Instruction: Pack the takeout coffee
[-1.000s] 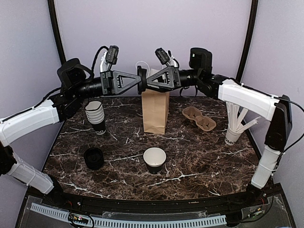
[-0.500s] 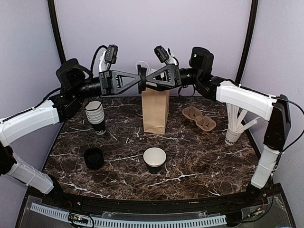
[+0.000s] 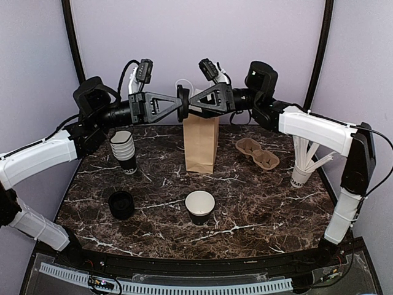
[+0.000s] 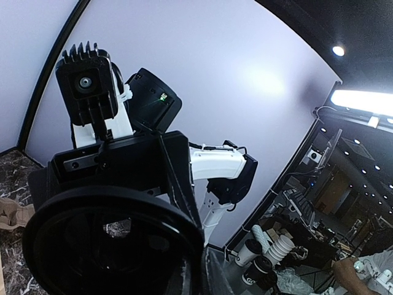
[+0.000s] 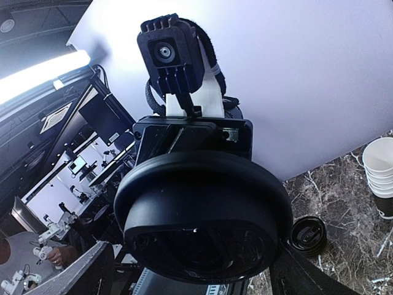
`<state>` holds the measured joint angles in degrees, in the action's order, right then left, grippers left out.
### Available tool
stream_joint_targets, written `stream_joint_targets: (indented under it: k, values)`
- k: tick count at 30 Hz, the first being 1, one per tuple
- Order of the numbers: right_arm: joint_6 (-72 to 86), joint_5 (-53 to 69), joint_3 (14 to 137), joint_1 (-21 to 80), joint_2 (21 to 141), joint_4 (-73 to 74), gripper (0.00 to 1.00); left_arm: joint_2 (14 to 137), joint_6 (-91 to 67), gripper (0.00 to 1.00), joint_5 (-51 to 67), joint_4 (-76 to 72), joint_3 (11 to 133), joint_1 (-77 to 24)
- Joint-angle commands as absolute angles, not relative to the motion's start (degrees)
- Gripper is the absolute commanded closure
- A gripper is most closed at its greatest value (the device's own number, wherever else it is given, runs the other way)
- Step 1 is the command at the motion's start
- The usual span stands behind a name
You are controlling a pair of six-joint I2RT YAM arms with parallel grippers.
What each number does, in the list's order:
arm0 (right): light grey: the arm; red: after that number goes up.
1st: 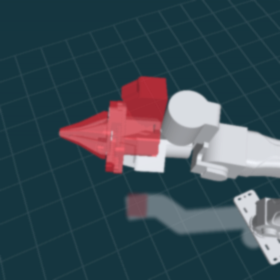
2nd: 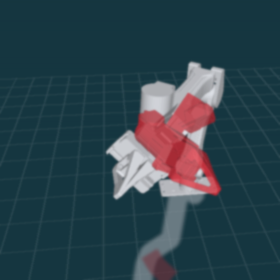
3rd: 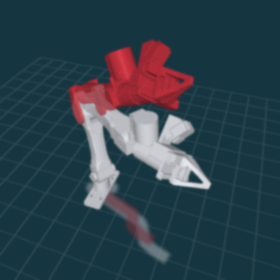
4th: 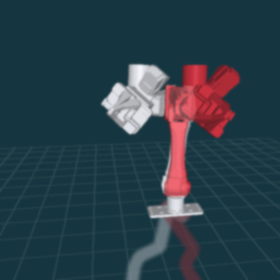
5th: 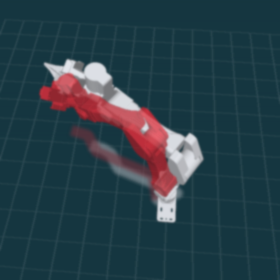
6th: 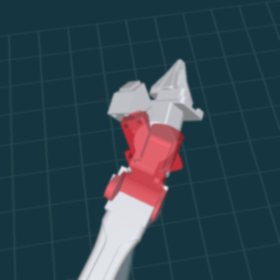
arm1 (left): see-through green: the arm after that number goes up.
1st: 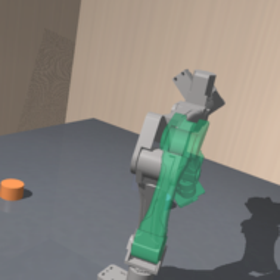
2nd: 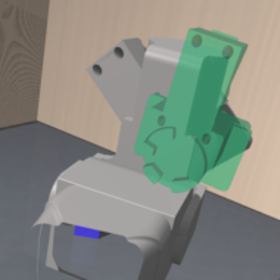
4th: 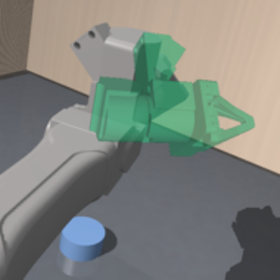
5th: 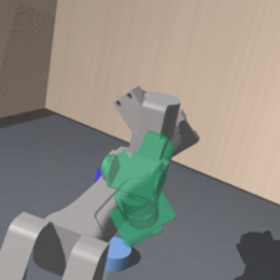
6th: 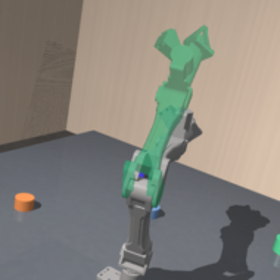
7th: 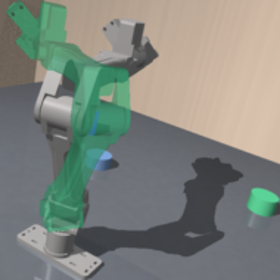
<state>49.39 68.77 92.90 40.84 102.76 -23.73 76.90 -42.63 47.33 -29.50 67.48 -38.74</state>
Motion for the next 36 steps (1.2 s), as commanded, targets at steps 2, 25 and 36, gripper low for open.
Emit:
stream_joint_targets:
  k: [2,25,36]
  values:
    - [47.71,68.27,93.55,41.66,102.49,-24.05,0.14,76.84,-41.93,0.92,47.03,-29.23,67.34,-38.4]
    - [34.46,62.84,97.29,41.62,103.04,-5.74,0.26,77.42,-41.13,0.67,45.04,-26.41,67.14,-38.41]
    - [-12.58,40.92,102.28,41.33,96.49,38.9,0.25,65.0,-28.62,0.45,30.57,1.73,63.04,-38.41]
